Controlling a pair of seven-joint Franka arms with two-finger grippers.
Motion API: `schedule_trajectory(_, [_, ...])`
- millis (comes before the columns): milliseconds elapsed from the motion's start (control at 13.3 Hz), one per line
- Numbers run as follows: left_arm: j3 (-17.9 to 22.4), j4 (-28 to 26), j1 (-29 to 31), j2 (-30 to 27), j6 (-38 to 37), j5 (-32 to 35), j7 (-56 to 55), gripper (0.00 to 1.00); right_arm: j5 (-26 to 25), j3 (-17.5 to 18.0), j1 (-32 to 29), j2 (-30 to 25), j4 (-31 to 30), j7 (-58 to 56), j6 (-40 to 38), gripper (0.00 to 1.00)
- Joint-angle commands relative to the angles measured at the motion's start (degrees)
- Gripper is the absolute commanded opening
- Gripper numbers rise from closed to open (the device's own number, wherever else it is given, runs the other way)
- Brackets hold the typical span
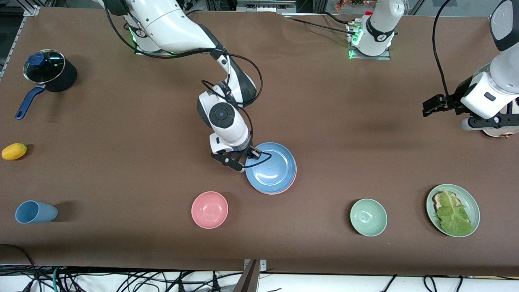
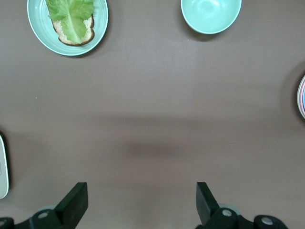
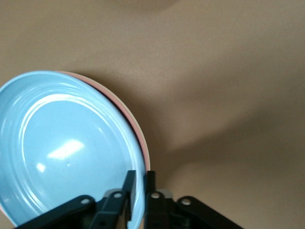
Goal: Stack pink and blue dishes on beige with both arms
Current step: 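Open the right gripper and lift it off the blue plate rim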
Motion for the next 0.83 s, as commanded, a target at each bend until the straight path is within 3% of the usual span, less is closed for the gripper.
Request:
schedule_trajectory(0, [0.7, -0.33, -0.3, -0.94, -0.57, -1.19, 0.3, 1.0, -0.47, -0.78, -0.59, -0.67, 1.69, -0.55, -1.59, 0.99])
schedule_trajectory(226, [0.79, 0.63, -0.21, -0.86, -0.57, -1.19, 0.3, 1.0, -1.35, -3.06, -2.96, -3.57, 3.27, -7.63, -10.1, 1.0])
schedule_trajectory(753, [0.87, 3.18, -0.03, -0.15, -0.31, -3.82, 0.91, 1.0, -0.74, -9.99, -14.12, -14.64, 2.05, -42.18, -27.34, 1.0])
